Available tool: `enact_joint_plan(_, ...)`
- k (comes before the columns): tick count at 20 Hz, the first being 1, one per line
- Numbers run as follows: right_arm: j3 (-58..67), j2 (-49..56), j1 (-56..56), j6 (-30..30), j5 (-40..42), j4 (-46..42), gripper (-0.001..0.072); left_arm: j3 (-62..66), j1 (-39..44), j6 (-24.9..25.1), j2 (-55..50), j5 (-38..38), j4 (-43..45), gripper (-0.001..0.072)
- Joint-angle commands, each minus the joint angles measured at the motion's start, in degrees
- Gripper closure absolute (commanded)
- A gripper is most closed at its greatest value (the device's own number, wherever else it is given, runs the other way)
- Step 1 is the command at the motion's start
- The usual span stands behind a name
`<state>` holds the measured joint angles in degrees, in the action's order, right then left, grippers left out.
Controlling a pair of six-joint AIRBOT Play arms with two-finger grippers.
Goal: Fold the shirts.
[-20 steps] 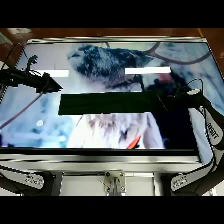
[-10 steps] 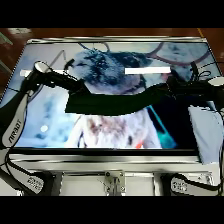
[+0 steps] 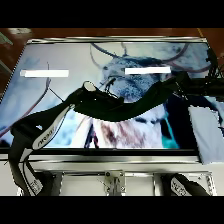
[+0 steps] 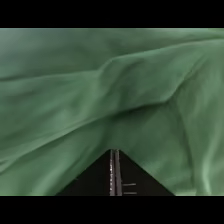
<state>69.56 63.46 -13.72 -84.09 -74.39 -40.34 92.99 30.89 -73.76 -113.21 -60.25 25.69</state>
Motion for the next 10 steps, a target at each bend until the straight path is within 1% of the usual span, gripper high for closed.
enact_joint_plan(1, 0.1, -2.0, 0.0, -1.5, -0.9, -1.3, 0.0631, 0.1, 7.0, 0.0, -4.2, 4.3, -10.7, 0.0665)
enact_joint_plan(4, 0.1, -2.0, 0.0, -1.4, -0.1, -2.1, 0.0631, 0.1, 9.0, 0.0, -7.5, 4.6, -21.5, 0.0666)
enact_joint_plan(5, 0.1, -2.0, 0.0, -1.4, 0.3, -3.0, 0.0631, 0.1, 8.8, 0.2, -8.0, 4.8, -23.5, 0.0667)
enact_joint_plan(6, 0.1, -2.0, 0.2, -1.4, 0.9, -3.8, 0.0631, 0.2, 8.0, 2.1, -8.0, 4.8, -24.2, 0.0667)
enact_joint_plan(8, 0.1, -1.9, 2.9, -1.4, 3.1, -5.8, 0.0631, 0.1, 4.6, 4.7, -6.4, 4.9, -22.0, 0.0669)
enact_joint_plan(10, 0.1, -1.8, 7.9, -1.4, 7.0, -7.8, 0.0631, 0.1, -0.7, 5.1, -2.7, 5.4, -14.5, 0.067)
